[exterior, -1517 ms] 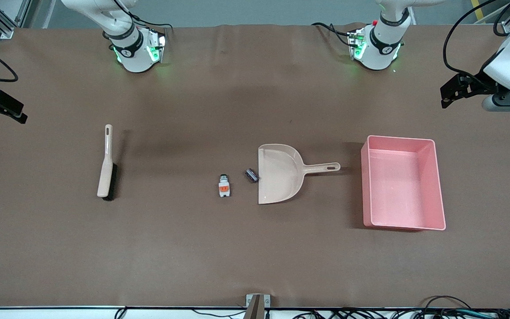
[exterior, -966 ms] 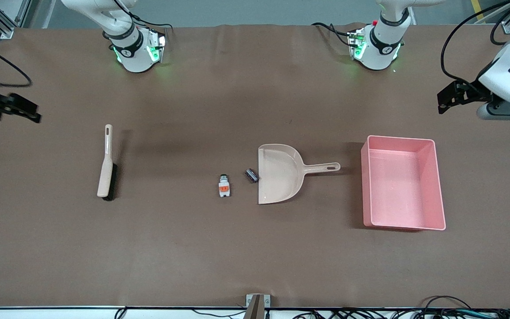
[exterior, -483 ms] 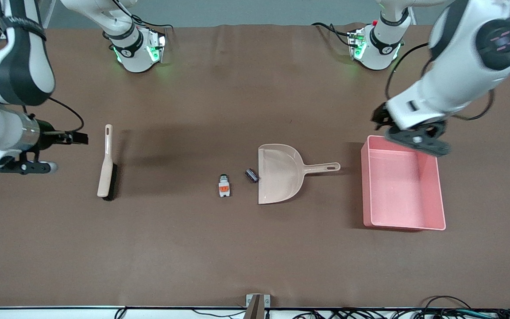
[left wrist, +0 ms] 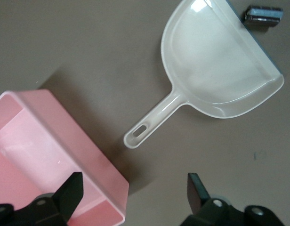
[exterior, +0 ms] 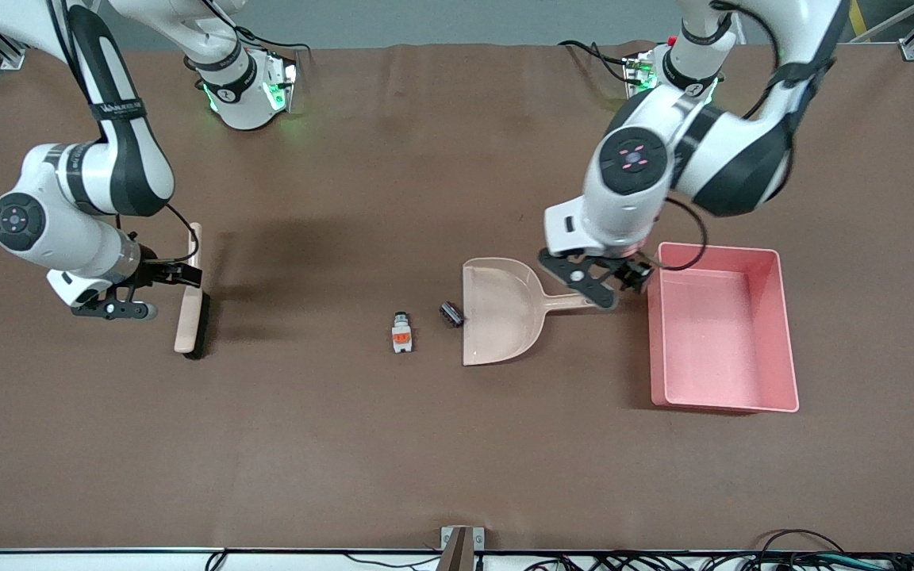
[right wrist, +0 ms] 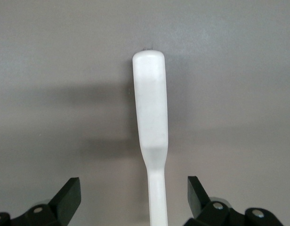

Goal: Clean e-waste and dump in bin
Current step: 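Grasp the brush handle with the right gripper while the left grasps the dustpan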

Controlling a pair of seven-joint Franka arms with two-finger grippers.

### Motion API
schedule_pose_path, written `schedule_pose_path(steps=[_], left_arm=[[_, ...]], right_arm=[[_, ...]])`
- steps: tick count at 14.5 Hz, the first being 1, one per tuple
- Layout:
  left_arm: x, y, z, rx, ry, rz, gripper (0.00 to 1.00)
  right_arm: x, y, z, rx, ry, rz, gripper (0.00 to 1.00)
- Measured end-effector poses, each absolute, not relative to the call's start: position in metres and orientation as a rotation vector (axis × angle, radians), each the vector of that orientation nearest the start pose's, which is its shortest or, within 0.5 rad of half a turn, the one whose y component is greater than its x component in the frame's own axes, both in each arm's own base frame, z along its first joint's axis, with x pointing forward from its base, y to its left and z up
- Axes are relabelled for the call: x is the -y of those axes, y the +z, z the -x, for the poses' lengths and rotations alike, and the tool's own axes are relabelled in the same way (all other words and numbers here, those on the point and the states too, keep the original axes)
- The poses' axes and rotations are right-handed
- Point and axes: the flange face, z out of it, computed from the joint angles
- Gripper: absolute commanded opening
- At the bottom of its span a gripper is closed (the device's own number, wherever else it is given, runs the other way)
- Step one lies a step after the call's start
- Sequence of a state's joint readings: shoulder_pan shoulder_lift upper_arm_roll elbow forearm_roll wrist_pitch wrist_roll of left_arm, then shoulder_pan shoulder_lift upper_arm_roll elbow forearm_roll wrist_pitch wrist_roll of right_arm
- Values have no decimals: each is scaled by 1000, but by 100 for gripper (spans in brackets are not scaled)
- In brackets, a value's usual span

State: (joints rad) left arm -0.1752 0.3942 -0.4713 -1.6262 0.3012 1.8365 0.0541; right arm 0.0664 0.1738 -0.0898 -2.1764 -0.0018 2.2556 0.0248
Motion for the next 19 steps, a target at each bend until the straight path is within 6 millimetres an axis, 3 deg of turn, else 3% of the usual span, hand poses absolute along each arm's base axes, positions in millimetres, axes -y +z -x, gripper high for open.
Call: schedule_pose_path(steps=[2, 4, 7, 10, 15, 19], left_arm=[[369, 372, -538, -1280, 166, 2672, 87], [383, 350, -532, -1435, 199, 2587, 85], [379, 327, -537, -1701, 187, 2461, 81], [366, 302, -540, -1840, 123, 2353, 80], [366, 271, -535, -1925, 92, 2210, 77], [371, 252, -533, -1995, 86, 2129, 76]], right_arm=[[13, 293, -540, -73, 59, 3157, 100], [14, 274, -532, -76, -29, 3158, 100], [18, 241, -521, -84, -64, 3162, 100], [32, 220, -518, -73, -52, 3168, 98], [45, 213, -516, -83, -34, 3170, 71], [44, 212, -515, -81, -28, 3169, 38]])
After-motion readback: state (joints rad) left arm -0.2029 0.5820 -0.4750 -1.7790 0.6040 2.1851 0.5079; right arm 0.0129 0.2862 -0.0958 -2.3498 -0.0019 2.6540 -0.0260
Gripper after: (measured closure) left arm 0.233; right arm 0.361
